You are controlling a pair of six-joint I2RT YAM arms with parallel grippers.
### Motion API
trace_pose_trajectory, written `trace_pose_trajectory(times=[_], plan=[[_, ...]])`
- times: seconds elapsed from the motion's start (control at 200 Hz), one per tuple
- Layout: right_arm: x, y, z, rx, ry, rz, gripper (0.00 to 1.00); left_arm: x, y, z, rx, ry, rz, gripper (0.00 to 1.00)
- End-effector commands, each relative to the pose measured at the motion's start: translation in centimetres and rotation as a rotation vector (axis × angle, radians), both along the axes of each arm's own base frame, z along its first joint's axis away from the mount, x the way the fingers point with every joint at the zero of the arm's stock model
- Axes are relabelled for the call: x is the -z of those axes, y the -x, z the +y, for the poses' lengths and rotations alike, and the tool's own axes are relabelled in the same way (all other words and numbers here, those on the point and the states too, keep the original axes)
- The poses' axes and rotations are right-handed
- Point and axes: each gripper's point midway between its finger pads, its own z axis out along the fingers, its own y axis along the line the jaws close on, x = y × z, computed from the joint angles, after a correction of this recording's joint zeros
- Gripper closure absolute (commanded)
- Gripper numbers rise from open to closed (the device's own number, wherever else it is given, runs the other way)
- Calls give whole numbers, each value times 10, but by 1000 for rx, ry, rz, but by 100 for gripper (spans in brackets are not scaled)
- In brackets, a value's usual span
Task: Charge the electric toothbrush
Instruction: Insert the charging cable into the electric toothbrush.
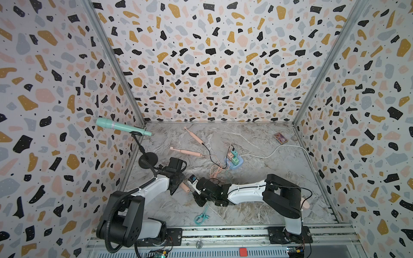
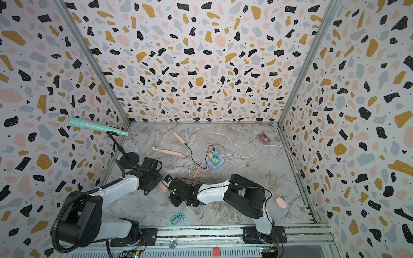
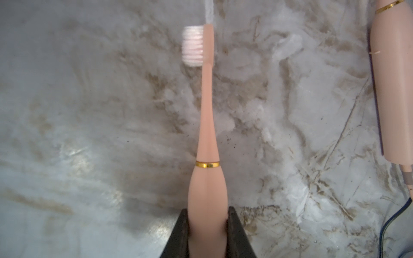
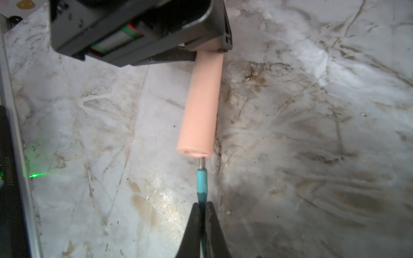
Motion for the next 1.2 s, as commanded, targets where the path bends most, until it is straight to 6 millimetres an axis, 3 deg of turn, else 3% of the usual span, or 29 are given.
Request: trace_pose_trajectory(times=[0.0,0.586,1.197], plan=[[-17,-2,10,1,-43,-1,100,4,8,1,-3,-7,21,100],[-20,-1,14,0,-67,2,100,8,9,-2,-1,-8,24,100],[-25,-14,18,69,-60,-8,100,9,13,-5,7,-5,22,100]])
